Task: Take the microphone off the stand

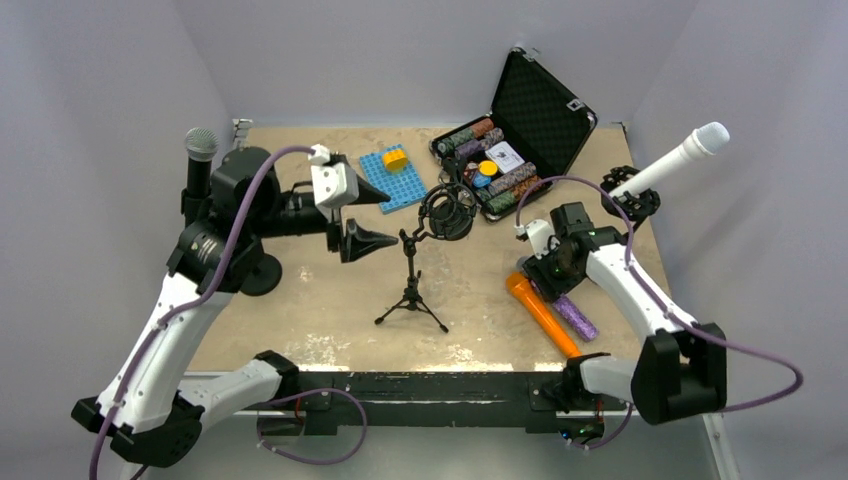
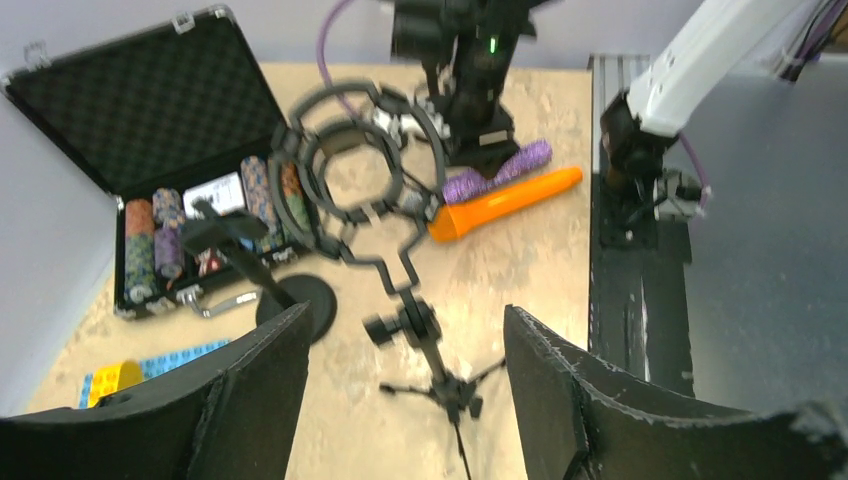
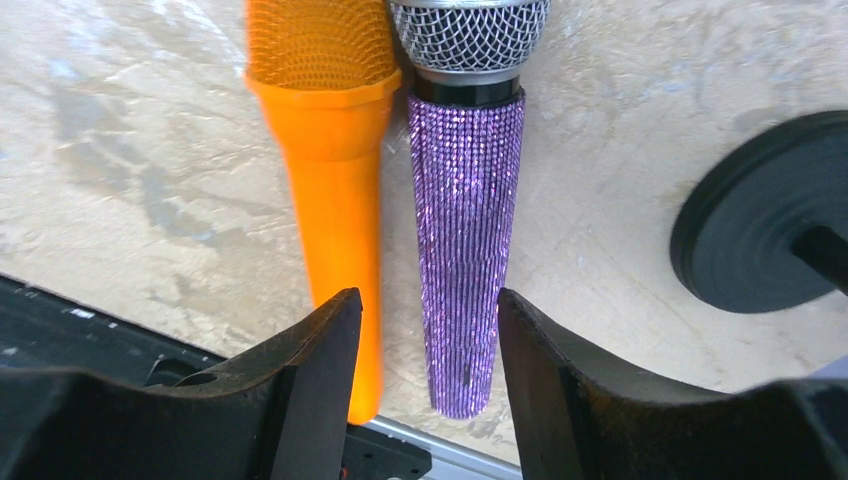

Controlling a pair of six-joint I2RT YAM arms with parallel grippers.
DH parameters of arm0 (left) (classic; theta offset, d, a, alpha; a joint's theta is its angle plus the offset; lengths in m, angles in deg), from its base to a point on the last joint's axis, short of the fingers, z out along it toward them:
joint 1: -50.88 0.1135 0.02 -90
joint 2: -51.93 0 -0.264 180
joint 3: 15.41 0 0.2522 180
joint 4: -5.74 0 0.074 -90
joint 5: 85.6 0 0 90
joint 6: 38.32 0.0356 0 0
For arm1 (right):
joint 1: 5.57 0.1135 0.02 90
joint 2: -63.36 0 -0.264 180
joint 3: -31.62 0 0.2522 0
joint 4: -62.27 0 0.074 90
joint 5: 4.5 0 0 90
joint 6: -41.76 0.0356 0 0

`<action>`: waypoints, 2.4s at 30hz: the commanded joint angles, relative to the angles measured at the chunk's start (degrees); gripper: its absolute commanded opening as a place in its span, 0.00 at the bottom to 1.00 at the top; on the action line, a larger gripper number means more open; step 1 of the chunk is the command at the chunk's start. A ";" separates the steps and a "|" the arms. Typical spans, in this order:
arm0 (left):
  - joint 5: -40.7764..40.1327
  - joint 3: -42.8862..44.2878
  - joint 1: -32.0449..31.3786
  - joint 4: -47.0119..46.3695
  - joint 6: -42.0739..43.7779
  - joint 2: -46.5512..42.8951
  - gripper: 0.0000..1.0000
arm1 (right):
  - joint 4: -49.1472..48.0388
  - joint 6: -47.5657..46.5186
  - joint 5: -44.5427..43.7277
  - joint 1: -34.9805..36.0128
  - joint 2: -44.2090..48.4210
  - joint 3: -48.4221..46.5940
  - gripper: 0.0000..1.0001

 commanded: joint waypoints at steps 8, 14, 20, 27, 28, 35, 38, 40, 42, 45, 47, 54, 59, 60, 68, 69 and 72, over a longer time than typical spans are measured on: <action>-1.09 -17.67 0.10 7.16 8.09 -10.18 0.73 | 12.76 1.07 13.28 6.46 12.53 -22.71 0.55; -1.72 -23.74 -0.06 -5.69 -1.62 -6.72 0.73 | 8.32 0.05 24.83 12.61 10.87 -33.20 0.56; -2.22 -30.42 -0.42 -19.48 -10.12 -4.08 0.73 | -3.29 3.81 36.29 13.56 7.53 -41.93 0.59; -2.16 -33.04 -1.09 -28.46 -11.34 -0.72 0.72 | -13.88 14.05 43.85 15.88 0.14 -48.56 0.63; -2.20 -33.03 -1.20 -29.29 -11.39 -0.16 0.72 | -16.04 17.99 43.60 16.21 -1.60 -49.48 0.63; -4.87 -35.48 -1.59 -32.79 -12.82 0.26 0.70 | -25.19 27.25 27.46 21.62 -13.80 -55.79 0.52; -5.56 -36.00 -1.62 -32.26 -12.77 -0.37 0.70 | -23.49 26.69 22.35 22.26 -18.10 -58.70 0.49; -6.98 -36.18 -1.56 -32.12 -12.58 -0.63 0.70 | -21.71 25.67 20.60 22.26 -19.97 -59.54 0.48; -11.39 -35.52 -1.50 -31.16 -13.64 -0.77 0.70 | -20.22 26.51 20.16 22.26 -20.17 -59.20 0.47; -15.15 -34.53 -1.40 -30.54 -14.55 -1.42 0.70 | -18.72 25.59 23.35 22.41 -18.56 -57.35 0.46; -16.17 -33.17 -1.12 -29.28 -13.98 -1.32 0.69 | -17.51 25.08 22.64 22.52 -17.12 -55.94 0.46; -20.26 -29.33 -1.09 -24.75 -6.22 -0.15 0.69 | -13.10 26.27 21.95 22.48 -11.75 -51.78 0.46; -21.05 -29.08 -1.05 -23.19 -2.73 -0.66 0.62 | -11.79 28.84 23.80 22.76 -8.87 -48.73 0.46; -20.42 -29.15 -1.05 -23.09 -2.04 -0.88 0.58 | -11.62 28.92 24.25 22.90 -8.39 -48.08 0.46; -11.41 -30.28 -1.03 -22.54 1.39 -1.45 0.33 | -11.97 22.01 27.20 23.18 -6.40 -46.80 0.50; -10.34 -30.12 -1.04 -22.22 2.45 -1.44 0.31 | -11.91 19.61 27.18 23.22 -6.09 -47.14 0.51; -7.04 -29.51 -1.01 -21.78 5.28 -0.63 0.21 | -11.78 14.61 25.87 22.92 -4.85 -46.81 0.55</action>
